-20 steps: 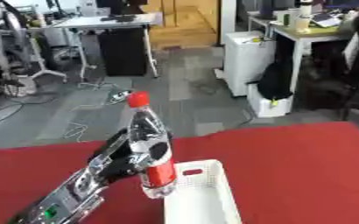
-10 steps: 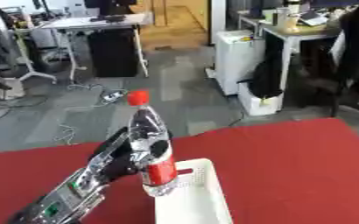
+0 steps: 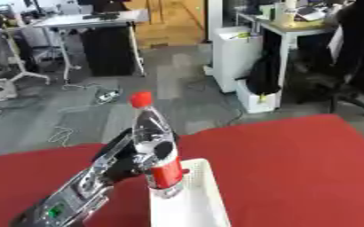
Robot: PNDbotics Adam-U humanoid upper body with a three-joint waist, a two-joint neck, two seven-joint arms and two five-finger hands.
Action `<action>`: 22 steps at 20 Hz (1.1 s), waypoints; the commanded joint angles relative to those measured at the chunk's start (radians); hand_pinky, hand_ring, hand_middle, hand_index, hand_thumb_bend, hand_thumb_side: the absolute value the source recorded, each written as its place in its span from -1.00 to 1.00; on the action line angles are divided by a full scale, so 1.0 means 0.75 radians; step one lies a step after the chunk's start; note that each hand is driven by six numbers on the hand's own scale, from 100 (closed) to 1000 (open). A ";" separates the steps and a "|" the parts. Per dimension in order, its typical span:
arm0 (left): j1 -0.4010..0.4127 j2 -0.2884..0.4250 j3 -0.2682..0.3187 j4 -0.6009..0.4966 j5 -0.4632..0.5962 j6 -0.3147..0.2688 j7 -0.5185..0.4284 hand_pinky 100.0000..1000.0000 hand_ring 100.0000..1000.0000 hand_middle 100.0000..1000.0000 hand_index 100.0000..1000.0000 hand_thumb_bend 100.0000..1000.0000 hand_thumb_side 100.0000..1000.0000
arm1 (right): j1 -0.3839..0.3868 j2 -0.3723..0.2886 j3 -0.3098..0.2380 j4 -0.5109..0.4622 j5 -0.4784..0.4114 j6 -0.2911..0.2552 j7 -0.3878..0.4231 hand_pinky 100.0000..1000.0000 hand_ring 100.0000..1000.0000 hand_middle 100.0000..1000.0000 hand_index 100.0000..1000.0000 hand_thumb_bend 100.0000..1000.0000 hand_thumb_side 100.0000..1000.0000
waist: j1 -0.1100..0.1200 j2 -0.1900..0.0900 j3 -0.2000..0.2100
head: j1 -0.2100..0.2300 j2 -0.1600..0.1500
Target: Pick up objects on the table and place them in the box.
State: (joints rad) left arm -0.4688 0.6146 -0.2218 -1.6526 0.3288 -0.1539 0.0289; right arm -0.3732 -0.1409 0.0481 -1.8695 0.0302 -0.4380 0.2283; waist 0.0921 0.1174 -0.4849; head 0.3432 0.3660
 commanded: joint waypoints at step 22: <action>-0.022 -0.002 -0.002 -0.014 -0.195 -0.167 -0.075 1.00 0.83 0.94 0.97 0.04 0.32 | -0.020 -0.011 -0.012 -0.028 -0.002 0.011 0.010 0.72 0.68 0.68 0.64 -1.00 0.90 | 0.001 0.004 -0.016 | -0.011 -0.023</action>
State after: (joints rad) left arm -0.4725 0.5972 -0.2328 -1.6456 0.1938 -0.2719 -0.0250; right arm -0.3805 -0.1404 0.0442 -1.8717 0.0293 -0.4316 0.2374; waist 0.0976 0.1350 -0.4979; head 0.3432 0.3536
